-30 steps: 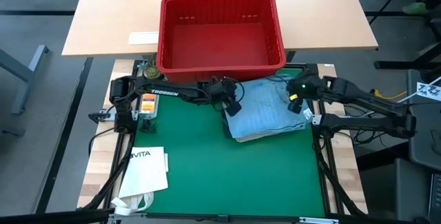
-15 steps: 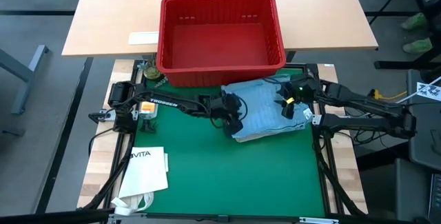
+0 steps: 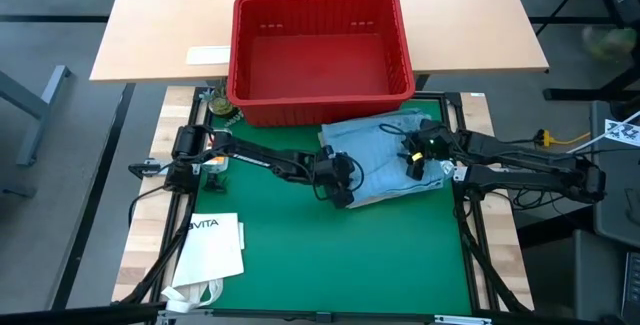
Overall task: Fold Laundry from Bin
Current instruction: Stack the light blue pants on top of the gray shorts
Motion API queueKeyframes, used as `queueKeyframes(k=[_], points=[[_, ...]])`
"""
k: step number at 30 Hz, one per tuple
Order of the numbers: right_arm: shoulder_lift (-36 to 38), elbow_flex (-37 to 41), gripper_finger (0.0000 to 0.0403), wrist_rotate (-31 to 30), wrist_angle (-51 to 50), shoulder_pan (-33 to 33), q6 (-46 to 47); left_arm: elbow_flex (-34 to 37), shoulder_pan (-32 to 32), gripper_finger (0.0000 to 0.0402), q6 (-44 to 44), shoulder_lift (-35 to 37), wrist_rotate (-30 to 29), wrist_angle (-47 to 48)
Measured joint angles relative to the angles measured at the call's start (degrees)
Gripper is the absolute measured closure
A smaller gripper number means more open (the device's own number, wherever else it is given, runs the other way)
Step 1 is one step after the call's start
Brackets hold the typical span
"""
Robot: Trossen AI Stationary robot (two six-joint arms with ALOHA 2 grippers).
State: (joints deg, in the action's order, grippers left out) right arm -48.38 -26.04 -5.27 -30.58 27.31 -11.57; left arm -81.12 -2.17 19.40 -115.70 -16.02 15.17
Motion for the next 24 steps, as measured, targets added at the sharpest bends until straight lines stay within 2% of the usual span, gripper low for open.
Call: queueKeyframes(k=[6,10,15,24], points=[[0.11,-0.23,0.021,0.78,1.77,0.04,-0.45,0.07,0.46,0.0297,-1.01,0.51,0.72,1.26],[0.13,-3.51,0.021,1.51,-0.26,0.09,-2.45,0.26,0.45,0.0297,-2.14,2.22,0.61,2.19],[0.56,-10.79,0.021,1.34,-6.84,0.11,-5.54,0.44,0.41,0.0297,-3.6,5.04,0.5,2.76],[0.58,-21.93,0.021,2.62,-23.52,0.08,-5.05,0.44,0.56,0.0297,-3.61,8.85,0.51,-0.69]])
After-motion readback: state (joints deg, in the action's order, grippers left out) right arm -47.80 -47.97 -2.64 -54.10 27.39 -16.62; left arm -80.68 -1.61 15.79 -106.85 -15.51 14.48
